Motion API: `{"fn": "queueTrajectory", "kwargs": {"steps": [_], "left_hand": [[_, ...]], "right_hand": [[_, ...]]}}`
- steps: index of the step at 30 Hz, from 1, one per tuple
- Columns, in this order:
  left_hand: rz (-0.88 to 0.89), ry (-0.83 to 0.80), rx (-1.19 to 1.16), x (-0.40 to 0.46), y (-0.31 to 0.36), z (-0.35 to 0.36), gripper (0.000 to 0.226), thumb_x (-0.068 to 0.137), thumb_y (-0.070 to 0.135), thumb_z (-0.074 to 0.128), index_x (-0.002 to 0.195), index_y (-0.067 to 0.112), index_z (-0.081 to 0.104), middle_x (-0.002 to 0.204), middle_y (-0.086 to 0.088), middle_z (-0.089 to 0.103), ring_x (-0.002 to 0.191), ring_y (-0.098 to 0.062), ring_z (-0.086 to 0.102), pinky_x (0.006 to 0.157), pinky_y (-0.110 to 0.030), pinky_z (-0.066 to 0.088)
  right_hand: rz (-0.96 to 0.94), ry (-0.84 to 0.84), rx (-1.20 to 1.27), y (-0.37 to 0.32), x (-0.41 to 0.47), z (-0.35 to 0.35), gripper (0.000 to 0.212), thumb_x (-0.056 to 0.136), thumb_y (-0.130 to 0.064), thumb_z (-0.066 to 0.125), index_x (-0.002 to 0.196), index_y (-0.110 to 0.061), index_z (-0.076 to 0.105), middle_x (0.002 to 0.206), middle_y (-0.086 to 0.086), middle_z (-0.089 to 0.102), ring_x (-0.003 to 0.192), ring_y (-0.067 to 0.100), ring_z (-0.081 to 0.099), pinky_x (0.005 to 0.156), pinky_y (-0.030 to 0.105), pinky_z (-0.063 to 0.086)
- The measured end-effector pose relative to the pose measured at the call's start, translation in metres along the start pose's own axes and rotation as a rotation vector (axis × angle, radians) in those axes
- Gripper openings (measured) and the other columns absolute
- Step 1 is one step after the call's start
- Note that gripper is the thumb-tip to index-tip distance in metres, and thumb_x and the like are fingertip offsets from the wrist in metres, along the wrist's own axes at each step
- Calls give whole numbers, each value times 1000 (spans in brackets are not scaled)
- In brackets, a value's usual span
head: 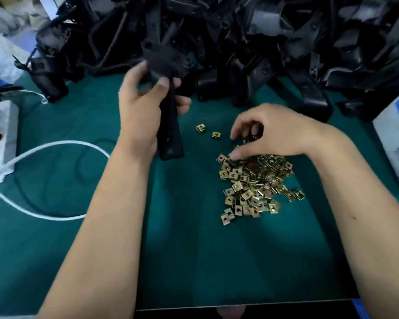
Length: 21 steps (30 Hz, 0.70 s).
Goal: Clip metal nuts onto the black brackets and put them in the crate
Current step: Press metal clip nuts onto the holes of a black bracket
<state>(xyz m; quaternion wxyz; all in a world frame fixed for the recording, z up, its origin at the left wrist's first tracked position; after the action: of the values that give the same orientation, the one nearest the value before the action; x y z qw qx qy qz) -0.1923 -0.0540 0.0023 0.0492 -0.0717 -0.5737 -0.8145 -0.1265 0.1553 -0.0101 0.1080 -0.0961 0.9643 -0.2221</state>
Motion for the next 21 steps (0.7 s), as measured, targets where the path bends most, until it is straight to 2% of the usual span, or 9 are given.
{"fn": "queueTrajectory", "kwargs": {"steps": [3, 5, 8, 10, 13, 16, 19, 21], "left_hand": [[-218, -157, -66, -11, -34, 26, 30, 103, -4, 49, 131, 2, 51, 86, -6, 76, 74, -30, 75, 64, -32, 61], [-333, -180, -157, -18, -51, 36, 30, 101, -9, 46, 126, 5, 54, 87, -10, 74, 79, -33, 75, 68, -34, 61], [-408, -246, -183, -22, -59, 42, 39, 90, -10, 45, 124, 7, 53, 97, -13, 65, 74, -28, 69, 62, -34, 57], [-412, -320, -168, -22, -58, 45, 50, 81, 3, 45, 129, 11, 53, 105, -13, 61, 73, -25, 62, 59, -33, 51], [-378, -450, -119, -23, -52, 53, 54, 90, 20, 45, 143, 19, 55, 113, -14, 61, 75, -25, 58, 61, -33, 48], [-364, -488, -64, -25, -52, 55, 44, 102, 35, 47, 144, 23, 56, 111, -14, 63, 75, -23, 58, 60, -33, 50], [-363, -524, -26, -28, -54, 57, 38, 102, 37, 52, 138, 25, 57, 107, -12, 62, 74, -20, 58, 61, -31, 52], [-352, -551, 3, -28, -54, 57, 33, 102, 33, 55, 134, 23, 58, 105, -13, 60, 72, -20, 58, 60, -32, 52]], "right_hand": [[-13, -97, -74, -3, -2, 15, 71, 45, -84, 76, 103, -46, 63, 96, -17, 58, 81, 0, 54, 65, 26, 40], [-55, -95, -96, -8, -2, 21, 59, 51, -76, 81, 97, -43, 64, 89, -16, 58, 75, -4, 53, 60, 23, 35], [-114, -62, 8, -14, -2, 26, 27, 73, -54, 86, 83, -33, 72, 73, -13, 64, 65, -1, 54, 56, 19, 37], [-139, -5, 97, -14, -2, 23, 18, 85, -41, 82, 78, -26, 74, 63, -16, 63, 57, 1, 52, 54, 15, 35], [-162, 82, 213, -11, 0, 17, 17, 93, -29, 77, 81, -17, 73, 62, -23, 62, 57, -3, 53, 57, 12, 38], [-160, 141, 372, -8, 0, 11, 15, 96, -19, 72, 85, -10, 69, 78, -4, 70, 63, -2, 55, 62, 17, 44], [-168, 253, 626, -4, -3, 0, 19, 92, 1, 68, 76, -2, 58, 82, 13, 75, 53, -1, 57, 52, 10, 40], [-169, 311, 808, 2, -4, -5, 21, 91, 8, 68, 78, -2, 54, 82, 20, 74, 48, 1, 53, 46, 13, 36]]}}
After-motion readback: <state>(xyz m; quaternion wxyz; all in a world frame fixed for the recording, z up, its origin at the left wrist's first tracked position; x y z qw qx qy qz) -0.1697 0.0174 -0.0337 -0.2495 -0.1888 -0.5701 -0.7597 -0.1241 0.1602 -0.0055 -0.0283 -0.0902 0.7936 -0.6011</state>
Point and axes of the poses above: each hand's wrist, its own x-axis towards the middle knuckle, its own z-axis out of the palm, y = z × x, the point moved 10 cm from there along x, towards the middle knuckle
